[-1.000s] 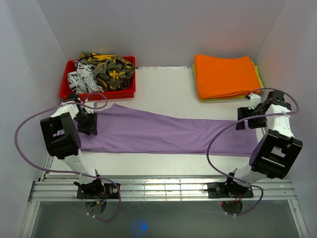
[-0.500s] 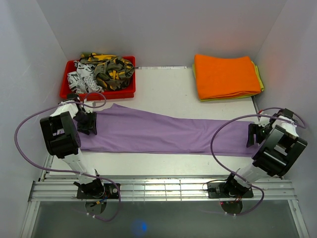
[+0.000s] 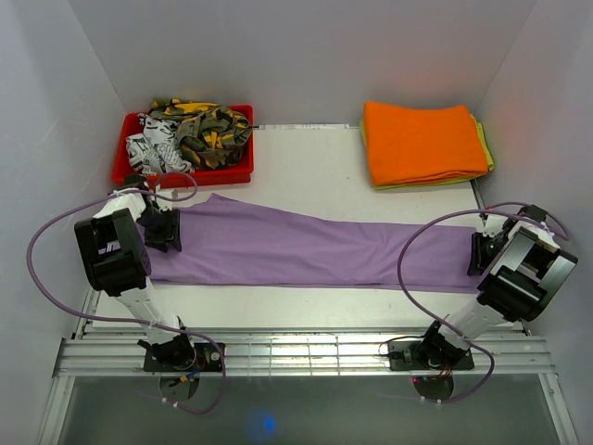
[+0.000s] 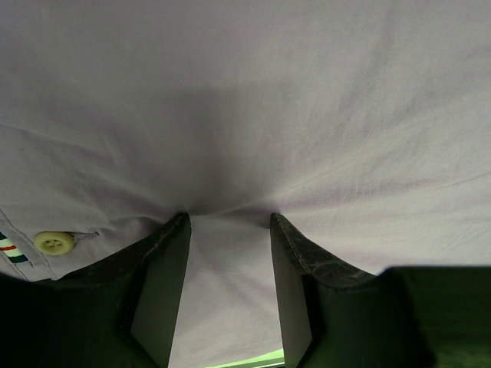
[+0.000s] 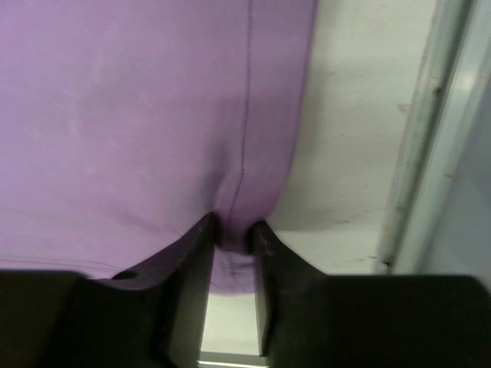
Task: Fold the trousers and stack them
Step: Fold the trousers
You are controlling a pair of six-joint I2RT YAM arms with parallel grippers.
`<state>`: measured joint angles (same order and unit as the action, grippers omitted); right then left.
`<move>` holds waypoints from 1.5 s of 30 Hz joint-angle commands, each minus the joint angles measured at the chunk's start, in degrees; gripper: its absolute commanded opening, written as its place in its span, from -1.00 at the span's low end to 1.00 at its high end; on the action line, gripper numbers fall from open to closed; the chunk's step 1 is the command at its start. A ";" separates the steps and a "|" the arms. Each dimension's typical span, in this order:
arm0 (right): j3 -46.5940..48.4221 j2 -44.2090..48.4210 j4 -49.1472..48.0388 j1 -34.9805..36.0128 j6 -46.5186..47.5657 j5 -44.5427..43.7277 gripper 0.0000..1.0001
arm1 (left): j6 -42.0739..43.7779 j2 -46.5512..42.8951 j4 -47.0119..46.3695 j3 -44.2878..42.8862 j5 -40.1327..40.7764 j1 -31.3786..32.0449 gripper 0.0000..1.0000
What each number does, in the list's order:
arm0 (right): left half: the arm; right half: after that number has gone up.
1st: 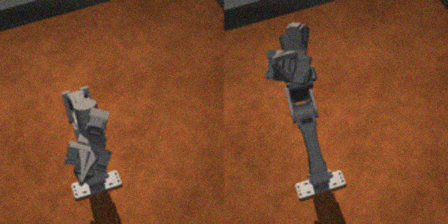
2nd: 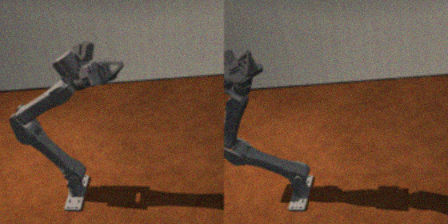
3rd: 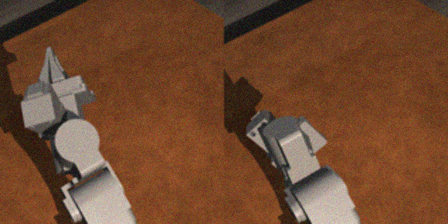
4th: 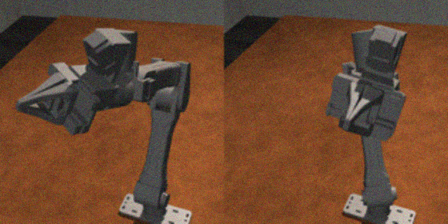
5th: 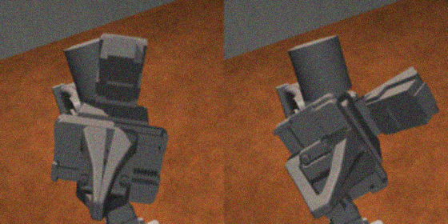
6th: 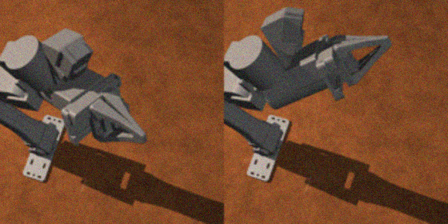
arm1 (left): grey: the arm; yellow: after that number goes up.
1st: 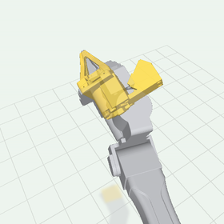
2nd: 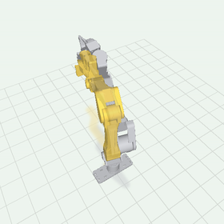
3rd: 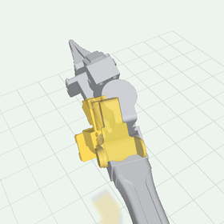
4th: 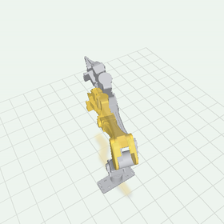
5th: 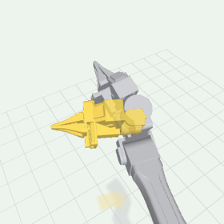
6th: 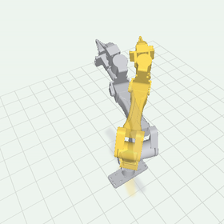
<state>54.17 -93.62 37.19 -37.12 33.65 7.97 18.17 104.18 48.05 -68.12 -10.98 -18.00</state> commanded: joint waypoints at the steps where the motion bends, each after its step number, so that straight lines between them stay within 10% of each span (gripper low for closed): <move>1: -1.53 -3.84 4.20 0.91 -0.60 10.56 -0.46 | -0.77 -0.91 -2.26 0.53 -1.85 -0.55 0.14; 4: 0.31 -4.02 5.78 0.91 -0.43 11.89 -0.84 | -1.12 -1.52 -2.44 1.14 -3.07 -0.55 0.14; 18: 17.89 0.54 13.69 -1.82 7.76 9.51 -0.84 | 0.63 -13.73 -2.35 3.60 -14.24 2.88 0.16; 28: 17.37 12.59 15.28 23.74 -4.90 32.78 -0.84 | 0.64 -18.58 -2.26 11.60 -9.85 4.46 0.16; 45: 10.08 7.06 -24.96 59.88 -44.80 32.38 -0.84 | -7.45 -18.23 -4.29 12.14 -3.94 4.38 0.25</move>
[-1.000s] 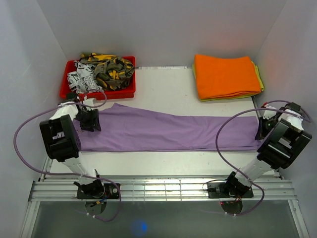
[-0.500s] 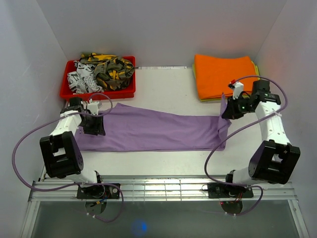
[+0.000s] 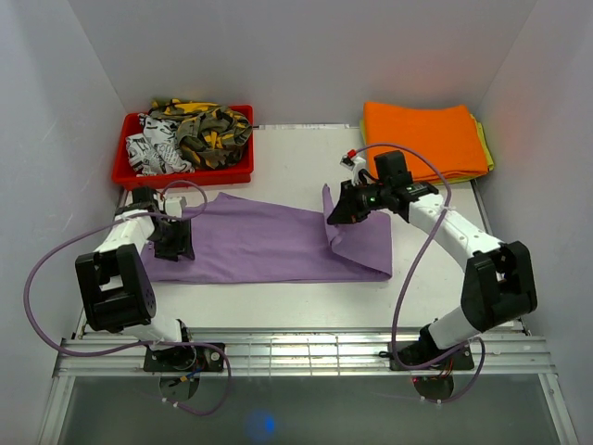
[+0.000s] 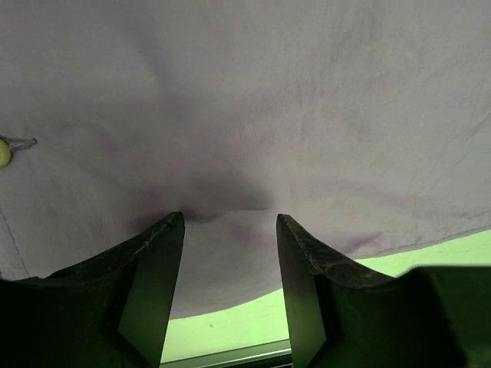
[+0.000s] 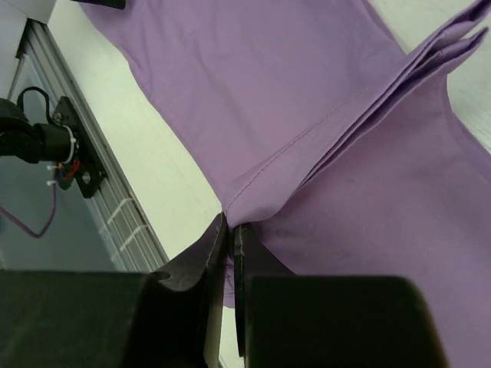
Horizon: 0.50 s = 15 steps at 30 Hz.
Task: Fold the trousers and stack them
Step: Fold the trousers
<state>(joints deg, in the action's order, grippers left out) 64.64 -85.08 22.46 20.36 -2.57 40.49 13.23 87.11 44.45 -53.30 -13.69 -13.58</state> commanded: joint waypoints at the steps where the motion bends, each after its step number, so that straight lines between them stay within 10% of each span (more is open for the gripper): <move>1: 0.48 -2.97 -11.81 4.32 -10.60 -0.93 -0.84 | -3.03 -0.89 -0.59 -3.04 -2.20 -0.04 0.25; 15: 9.18 -17.04 -20.69 16.98 -21.15 -6.03 -0.84 | -9.98 9.39 -0.59 -5.15 -12.41 -0.13 0.23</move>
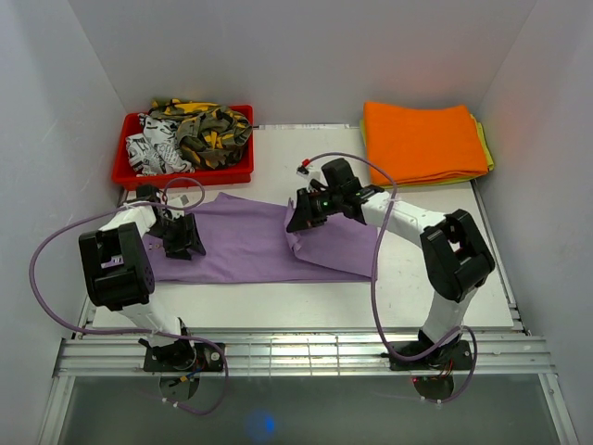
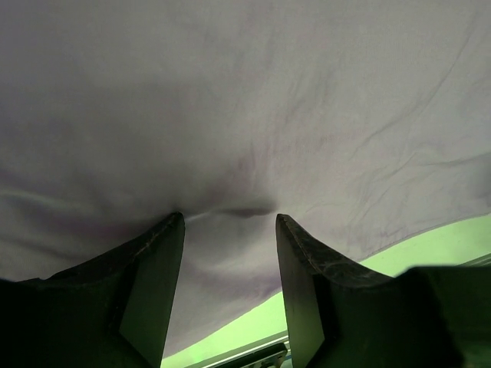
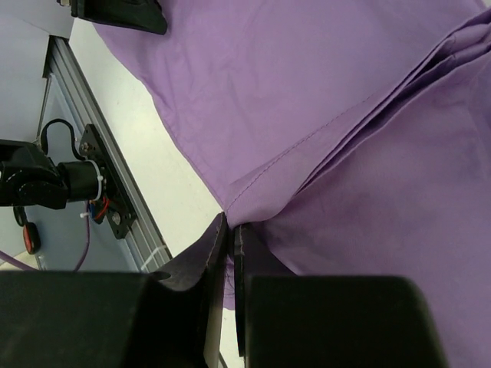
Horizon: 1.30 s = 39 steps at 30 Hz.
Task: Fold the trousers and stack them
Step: Fold the trousers
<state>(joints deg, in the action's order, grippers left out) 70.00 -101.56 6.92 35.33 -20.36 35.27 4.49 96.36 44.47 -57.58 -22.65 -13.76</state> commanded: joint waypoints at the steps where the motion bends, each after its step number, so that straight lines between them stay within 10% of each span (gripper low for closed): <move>1: 4.01 -1.79 -5.68 2.37 -3.81 -0.81 -0.85 | -1.24 0.23 -0.61 -0.78 -3.54 0.14 0.23; 39: 9.54 -16.66 -10.78 8.35 -12.25 1.29 -0.84 | -0.97 -2.58 -1.31 1.86 -4.50 0.14 0.24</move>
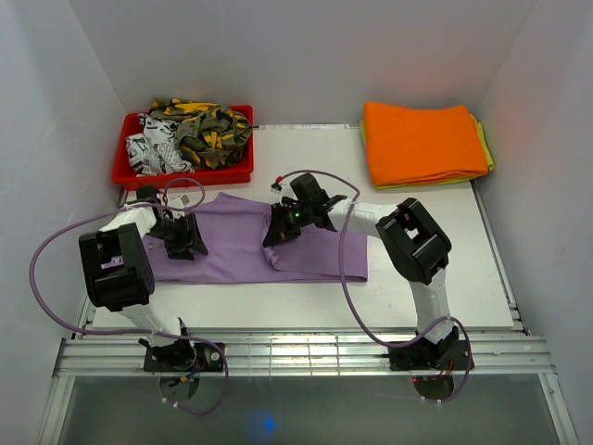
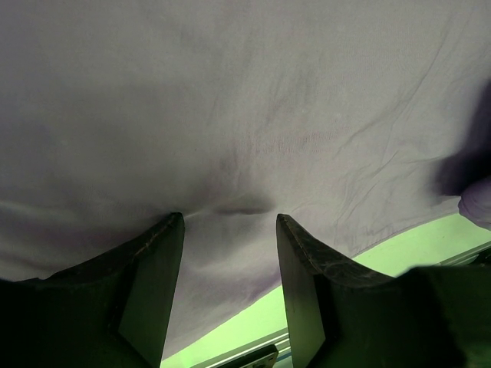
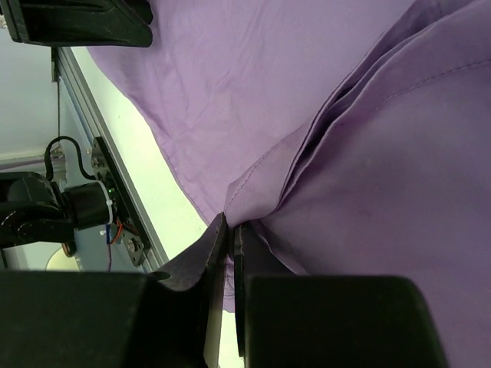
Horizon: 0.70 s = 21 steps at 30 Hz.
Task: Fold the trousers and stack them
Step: Fold the trousers
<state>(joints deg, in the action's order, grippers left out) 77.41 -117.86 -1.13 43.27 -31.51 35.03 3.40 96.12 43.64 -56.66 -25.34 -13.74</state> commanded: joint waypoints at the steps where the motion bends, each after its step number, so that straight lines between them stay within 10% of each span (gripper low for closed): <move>1: 2.13 -0.18 -3.00 0.42 -1.10 1.80 -0.84 | 0.12 -2.34 -0.57 0.94 -1.82 0.11 0.24; 17: -1.12 1.07 -10.83 2.17 -6.11 1.27 -0.84 | 0.64 -2.68 -0.92 0.94 -4.01 0.11 0.25; 20: -1.73 -0.43 -11.35 2.17 -6.64 0.83 -0.36 | 0.65 -4.00 -1.19 0.33 -6.02 0.11 0.25; 21: -1.73 -0.52 -11.18 2.17 -6.72 0.83 0.21 | 0.73 -4.62 -1.27 0.07 -6.82 0.11 0.25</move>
<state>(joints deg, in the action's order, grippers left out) 76.01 -117.82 -8.97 44.97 -37.67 35.97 3.62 95.85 43.38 -56.58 -27.59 -13.74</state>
